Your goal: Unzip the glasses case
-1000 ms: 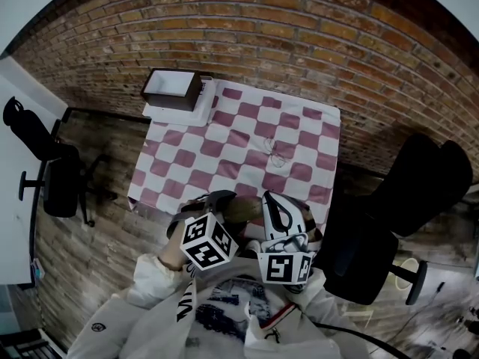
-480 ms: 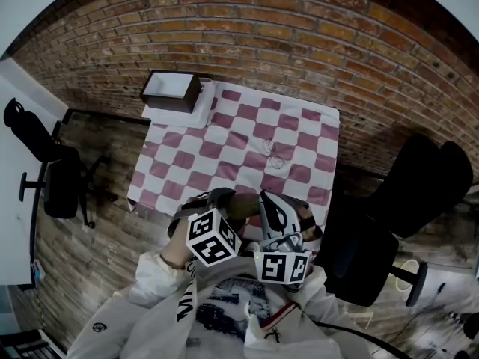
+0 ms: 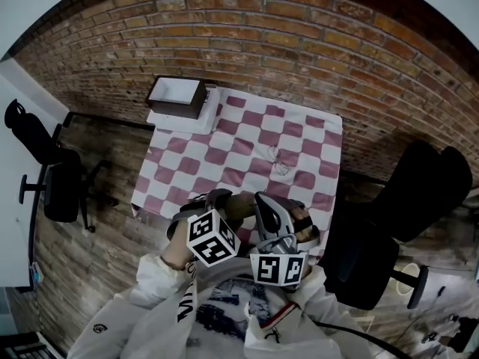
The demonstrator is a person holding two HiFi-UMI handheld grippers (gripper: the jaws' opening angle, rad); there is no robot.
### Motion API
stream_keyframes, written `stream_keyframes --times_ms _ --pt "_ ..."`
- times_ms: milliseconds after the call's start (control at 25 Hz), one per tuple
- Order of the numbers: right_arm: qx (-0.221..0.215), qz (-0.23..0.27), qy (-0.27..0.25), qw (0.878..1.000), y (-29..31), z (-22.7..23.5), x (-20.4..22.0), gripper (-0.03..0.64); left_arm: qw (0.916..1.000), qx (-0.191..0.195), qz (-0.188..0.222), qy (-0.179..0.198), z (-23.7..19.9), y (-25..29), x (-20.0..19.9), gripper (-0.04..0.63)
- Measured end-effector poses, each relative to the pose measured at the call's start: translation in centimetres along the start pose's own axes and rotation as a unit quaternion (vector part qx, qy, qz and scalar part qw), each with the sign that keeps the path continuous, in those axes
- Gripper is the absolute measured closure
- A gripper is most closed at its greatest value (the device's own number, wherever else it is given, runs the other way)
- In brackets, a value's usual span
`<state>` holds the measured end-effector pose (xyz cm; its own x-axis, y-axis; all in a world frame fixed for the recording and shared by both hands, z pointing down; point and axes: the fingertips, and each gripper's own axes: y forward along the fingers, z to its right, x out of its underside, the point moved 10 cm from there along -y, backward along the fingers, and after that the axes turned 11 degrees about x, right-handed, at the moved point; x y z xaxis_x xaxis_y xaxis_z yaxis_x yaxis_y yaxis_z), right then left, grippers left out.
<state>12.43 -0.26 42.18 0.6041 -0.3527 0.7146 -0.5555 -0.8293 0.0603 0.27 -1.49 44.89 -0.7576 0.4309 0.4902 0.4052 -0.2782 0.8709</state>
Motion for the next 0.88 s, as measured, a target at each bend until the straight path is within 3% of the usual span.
stream_keyframes --times_ms 440,880 --pt "-0.014 0.003 0.071 0.997 3.8 -0.2 -3.6 0.598 0.9976 -0.01 0.068 0.004 -3.6 -3.0 3.2 0.301" --pt "-0.016 -0.017 0.05 0.998 6.8 -3.1 -8.6 0.593 0.9949 -0.004 0.099 0.019 -7.2 -6.4 7.9 0.299"
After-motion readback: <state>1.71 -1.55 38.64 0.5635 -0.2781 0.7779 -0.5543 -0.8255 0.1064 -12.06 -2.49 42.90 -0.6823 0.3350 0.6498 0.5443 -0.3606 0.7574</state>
